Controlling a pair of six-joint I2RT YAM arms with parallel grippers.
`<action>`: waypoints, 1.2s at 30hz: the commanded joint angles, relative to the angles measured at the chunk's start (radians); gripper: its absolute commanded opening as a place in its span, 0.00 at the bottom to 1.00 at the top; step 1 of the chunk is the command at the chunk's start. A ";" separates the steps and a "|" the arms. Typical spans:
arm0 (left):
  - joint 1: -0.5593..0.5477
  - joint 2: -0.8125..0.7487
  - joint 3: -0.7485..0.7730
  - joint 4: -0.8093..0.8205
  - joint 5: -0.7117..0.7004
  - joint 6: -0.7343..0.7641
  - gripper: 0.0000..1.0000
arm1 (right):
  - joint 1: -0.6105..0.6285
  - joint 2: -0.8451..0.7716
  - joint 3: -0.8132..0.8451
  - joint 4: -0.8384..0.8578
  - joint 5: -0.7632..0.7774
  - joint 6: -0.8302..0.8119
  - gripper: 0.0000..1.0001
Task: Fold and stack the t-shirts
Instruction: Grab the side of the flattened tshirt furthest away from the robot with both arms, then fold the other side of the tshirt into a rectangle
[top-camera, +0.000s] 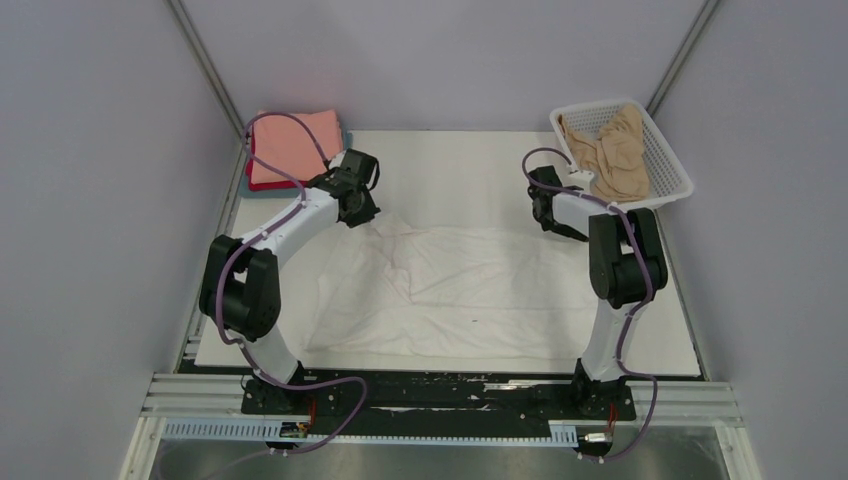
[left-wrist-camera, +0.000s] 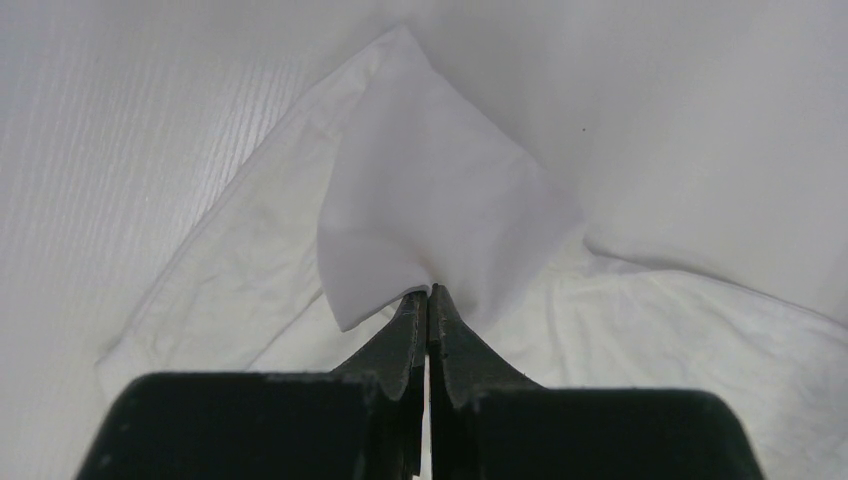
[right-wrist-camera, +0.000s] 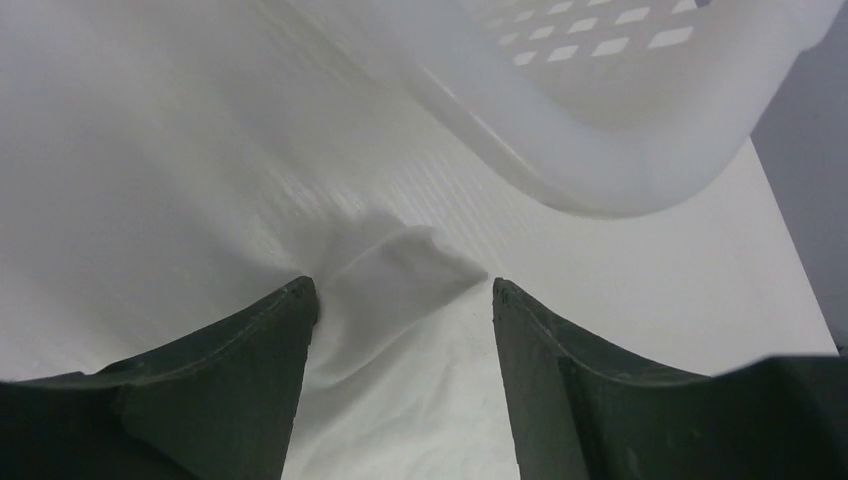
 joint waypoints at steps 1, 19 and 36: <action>-0.006 -0.055 -0.006 0.026 -0.016 -0.019 0.00 | -0.013 -0.055 -0.022 -0.032 0.061 0.032 0.62; -0.006 -0.090 -0.033 0.039 0.018 -0.014 0.00 | -0.013 -0.036 0.039 -0.029 0.042 0.020 0.00; -0.044 -0.401 -0.250 -0.067 -0.027 -0.182 0.00 | 0.058 -0.415 -0.214 0.063 -0.031 -0.062 0.00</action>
